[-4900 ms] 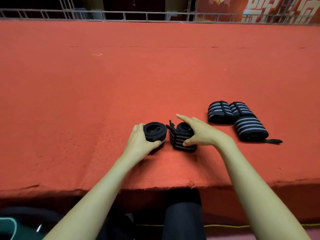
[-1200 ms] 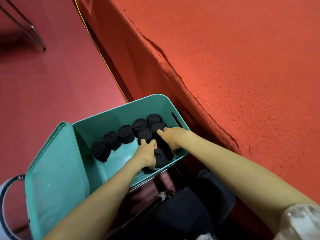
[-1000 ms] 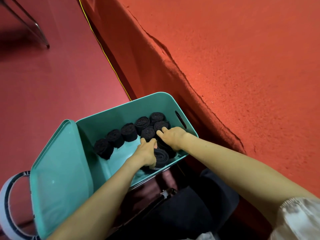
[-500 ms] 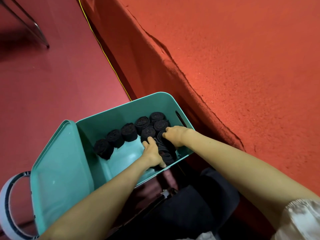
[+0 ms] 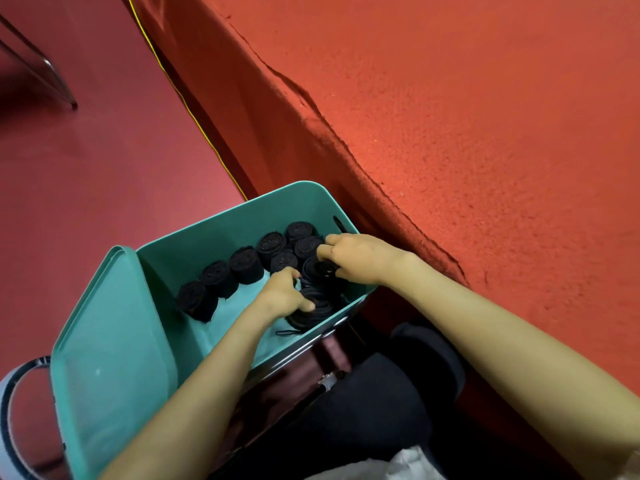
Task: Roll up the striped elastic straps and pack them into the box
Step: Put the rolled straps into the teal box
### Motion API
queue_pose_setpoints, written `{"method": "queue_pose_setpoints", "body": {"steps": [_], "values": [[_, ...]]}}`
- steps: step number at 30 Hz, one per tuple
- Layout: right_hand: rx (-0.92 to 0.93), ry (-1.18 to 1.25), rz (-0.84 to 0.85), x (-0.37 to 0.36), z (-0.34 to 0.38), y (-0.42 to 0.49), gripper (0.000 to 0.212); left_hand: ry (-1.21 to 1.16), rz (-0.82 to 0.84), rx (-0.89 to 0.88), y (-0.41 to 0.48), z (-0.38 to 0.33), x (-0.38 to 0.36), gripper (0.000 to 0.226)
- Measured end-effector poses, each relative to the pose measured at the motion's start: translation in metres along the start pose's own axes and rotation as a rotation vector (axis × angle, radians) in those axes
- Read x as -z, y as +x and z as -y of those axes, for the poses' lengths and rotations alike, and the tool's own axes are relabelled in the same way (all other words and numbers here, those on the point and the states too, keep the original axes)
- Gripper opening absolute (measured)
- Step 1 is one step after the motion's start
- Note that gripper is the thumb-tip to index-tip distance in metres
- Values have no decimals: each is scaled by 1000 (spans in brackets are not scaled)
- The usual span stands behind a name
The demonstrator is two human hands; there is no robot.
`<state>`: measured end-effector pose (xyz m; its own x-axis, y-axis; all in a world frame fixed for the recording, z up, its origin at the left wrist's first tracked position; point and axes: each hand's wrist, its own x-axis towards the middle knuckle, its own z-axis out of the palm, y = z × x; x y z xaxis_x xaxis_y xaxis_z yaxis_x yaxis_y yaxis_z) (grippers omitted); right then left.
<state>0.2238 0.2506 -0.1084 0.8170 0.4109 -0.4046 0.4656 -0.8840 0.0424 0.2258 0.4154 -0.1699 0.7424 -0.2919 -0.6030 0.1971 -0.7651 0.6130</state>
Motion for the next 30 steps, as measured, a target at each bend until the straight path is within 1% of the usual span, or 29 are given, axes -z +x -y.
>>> {"method": "queue_pose_setpoints", "body": {"steps": [3, 6, 9, 12, 14, 18, 24, 27, 30], "values": [[-38, 199, -213, 5, -8, -40, 42, 82, -175, -163, -20, -22, 18, 56], [-91, 333, -471, 5, -17, -91, 42, 81, -347, -413, -45, -49, 30, 39], [-239, 330, -635, -4, -28, -144, 45, 174, -468, -708, -65, -79, 23, 32], [-427, 275, -719, -22, -41, -201, 50, 252, -506, -904, -79, -112, 0, 35], [-547, 257, -724, -37, -47, -241, 54, 307, -465, -1024, -86, -137, -24, 37], [-821, 291, -693, -69, -44, -326, 60, 402, -264, -1229, -103, -191, -89, 39], [-1214, 403, -669, -118, -14, -447, 61, 490, 96, -1391, -144, -261, -204, 39], [-1387, 431, -657, -140, 1, -500, 62, 540, 234, -1434, -163, -289, -257, 40], [-1514, 446, -656, -159, 12, -544, 63, 592, 351, -1460, -180, -308, -306, 40]]}}
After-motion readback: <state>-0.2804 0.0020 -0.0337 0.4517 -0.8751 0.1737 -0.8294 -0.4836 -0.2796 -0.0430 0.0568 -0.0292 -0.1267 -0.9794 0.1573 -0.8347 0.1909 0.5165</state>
